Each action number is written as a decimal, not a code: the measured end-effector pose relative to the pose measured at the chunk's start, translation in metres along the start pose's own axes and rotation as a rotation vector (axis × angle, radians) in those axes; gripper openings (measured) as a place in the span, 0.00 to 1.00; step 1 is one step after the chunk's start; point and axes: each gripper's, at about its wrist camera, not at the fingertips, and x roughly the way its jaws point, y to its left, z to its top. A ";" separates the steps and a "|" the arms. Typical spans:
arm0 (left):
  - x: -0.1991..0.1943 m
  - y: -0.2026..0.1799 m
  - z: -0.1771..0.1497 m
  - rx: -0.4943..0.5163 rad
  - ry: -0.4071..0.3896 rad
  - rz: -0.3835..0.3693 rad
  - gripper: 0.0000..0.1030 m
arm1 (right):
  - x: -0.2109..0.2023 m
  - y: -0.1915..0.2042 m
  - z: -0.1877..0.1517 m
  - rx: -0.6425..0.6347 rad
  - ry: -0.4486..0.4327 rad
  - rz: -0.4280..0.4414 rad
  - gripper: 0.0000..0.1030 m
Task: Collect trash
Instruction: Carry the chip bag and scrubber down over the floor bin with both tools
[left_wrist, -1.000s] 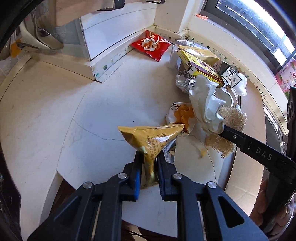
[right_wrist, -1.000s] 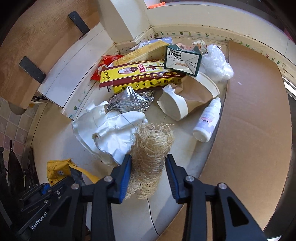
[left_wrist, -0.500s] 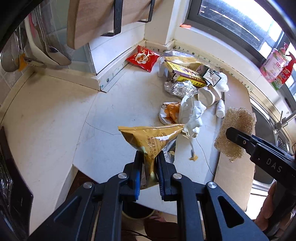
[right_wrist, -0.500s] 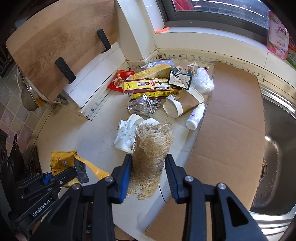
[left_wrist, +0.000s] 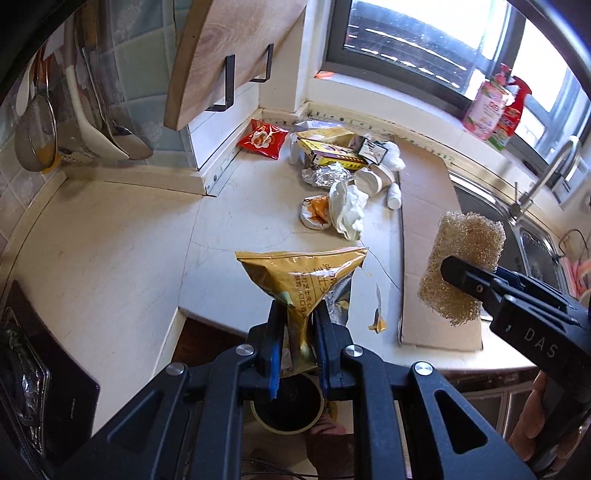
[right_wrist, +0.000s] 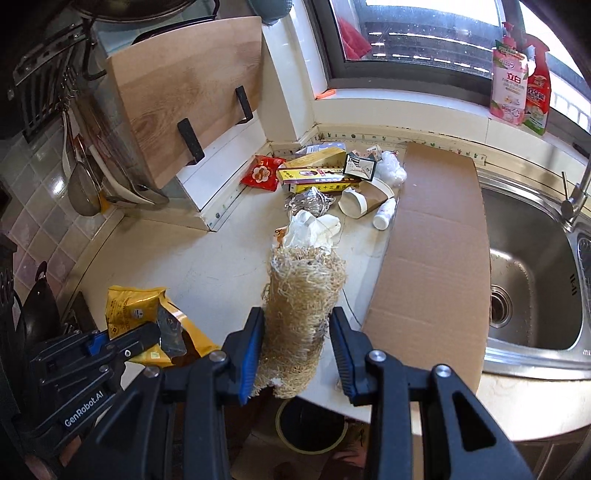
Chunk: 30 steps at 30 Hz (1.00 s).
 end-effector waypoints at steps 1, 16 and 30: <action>-0.005 0.002 -0.006 0.008 -0.003 -0.011 0.13 | -0.005 0.005 -0.007 0.002 -0.002 -0.009 0.36; -0.037 0.016 -0.104 0.178 0.050 -0.149 0.13 | -0.046 0.053 -0.124 0.075 0.042 -0.109 0.36; 0.029 0.037 -0.157 0.056 0.176 -0.174 0.13 | 0.024 0.035 -0.182 0.062 0.199 -0.020 0.36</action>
